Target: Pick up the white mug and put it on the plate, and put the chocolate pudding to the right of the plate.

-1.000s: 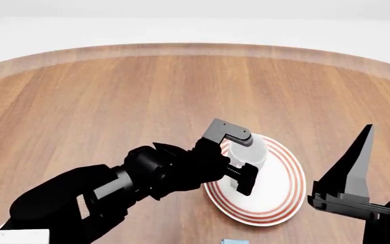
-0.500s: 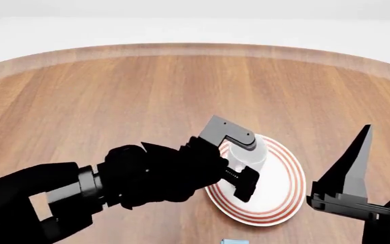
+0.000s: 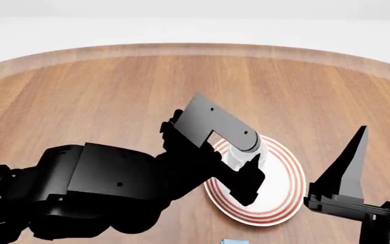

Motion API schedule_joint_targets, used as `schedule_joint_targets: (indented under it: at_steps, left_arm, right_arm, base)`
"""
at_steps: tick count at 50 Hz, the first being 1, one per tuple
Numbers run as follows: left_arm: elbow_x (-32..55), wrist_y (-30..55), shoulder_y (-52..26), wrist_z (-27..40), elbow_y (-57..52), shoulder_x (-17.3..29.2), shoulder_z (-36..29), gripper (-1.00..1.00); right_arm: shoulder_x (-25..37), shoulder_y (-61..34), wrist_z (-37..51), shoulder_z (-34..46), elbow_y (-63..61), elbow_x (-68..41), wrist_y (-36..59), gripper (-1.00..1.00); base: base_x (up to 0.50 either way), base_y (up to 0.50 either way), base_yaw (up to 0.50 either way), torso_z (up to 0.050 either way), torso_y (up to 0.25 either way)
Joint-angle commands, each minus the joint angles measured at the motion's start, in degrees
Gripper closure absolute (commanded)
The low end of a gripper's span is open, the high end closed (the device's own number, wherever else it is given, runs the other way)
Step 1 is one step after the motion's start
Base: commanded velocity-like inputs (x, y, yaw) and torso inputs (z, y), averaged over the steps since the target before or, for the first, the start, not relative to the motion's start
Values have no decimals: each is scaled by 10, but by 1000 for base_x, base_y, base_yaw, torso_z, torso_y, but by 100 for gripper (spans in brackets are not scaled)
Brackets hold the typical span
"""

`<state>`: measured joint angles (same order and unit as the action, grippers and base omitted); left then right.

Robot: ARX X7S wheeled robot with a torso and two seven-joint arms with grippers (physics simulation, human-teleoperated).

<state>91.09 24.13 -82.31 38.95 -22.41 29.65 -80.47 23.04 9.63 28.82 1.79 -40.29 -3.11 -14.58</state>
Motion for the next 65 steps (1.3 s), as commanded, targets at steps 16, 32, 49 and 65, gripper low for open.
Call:
schedule_joint_targets:
  at_steps: [16, 32, 49, 65]
  left_arm:
    - [-87, -63, -3, 26, -84, 146, 57, -100]
    - [-163, -156, 67, 13, -100, 232, 81, -100]
    - [-240, -238, 128, 77, -84, 284, 103, -100]
    - [-278, -200, 114, 117, -109, 289, 98, -100]
  right_arm:
    - [0, -2, 0, 11, 7, 4, -4, -100]
    - [1, -2, 1, 16, 11, 5, -6, -100]
    - [2, -8, 3, 22, 2, 5, 18, -100]
    - [0, -35, 3, 53, -87, -36, 205, -100]
  base:
    - [0, 0, 0, 0, 0]
    - [0, 0, 0, 0, 0]
    - [0, 0, 0, 0, 0]
    - [0, 0, 0, 0, 0]
